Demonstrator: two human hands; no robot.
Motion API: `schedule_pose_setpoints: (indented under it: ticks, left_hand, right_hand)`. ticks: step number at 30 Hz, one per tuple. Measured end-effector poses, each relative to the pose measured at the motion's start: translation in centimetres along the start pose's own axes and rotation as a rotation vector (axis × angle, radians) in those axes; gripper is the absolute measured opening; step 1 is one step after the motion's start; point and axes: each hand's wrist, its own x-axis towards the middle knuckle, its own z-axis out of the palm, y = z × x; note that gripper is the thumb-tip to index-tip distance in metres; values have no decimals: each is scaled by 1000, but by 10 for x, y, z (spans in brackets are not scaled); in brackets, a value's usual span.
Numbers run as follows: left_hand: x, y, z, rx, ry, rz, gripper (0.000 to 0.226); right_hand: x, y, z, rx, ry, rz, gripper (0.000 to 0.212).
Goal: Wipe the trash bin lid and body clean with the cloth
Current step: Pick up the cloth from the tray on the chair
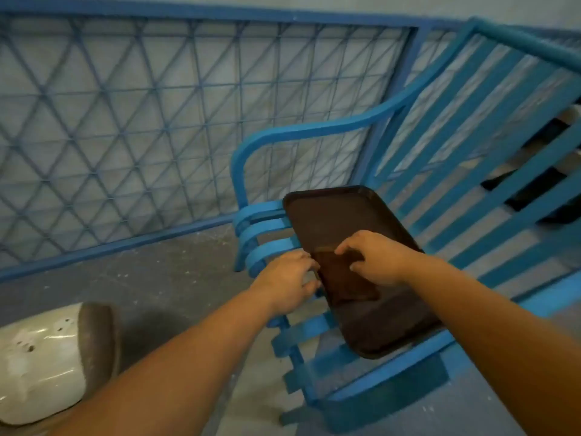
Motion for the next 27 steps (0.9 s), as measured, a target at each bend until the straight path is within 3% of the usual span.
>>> schedule_pose_setpoints:
  ticks: [12,18,20,23,27]
  left_hand:
    - [56,15,55,332,-301,-29,64]
    - [67,20,57,383,-191,-62,32]
    - [70,22,55,289,-132,-78,26]
    - [70,25,46,-137,28,-141,12]
    - [62,25,15,-510,146,-178,13]
  right_hand:
    - [10,33,37,63,-191,85,46]
    - [14,39,39,75,-146,109,69]
    - [14,41,40,88,-154,119,81]
    - [13,40,41,123,-146,110,81]
    - [10,27,31,260,151,30,33]
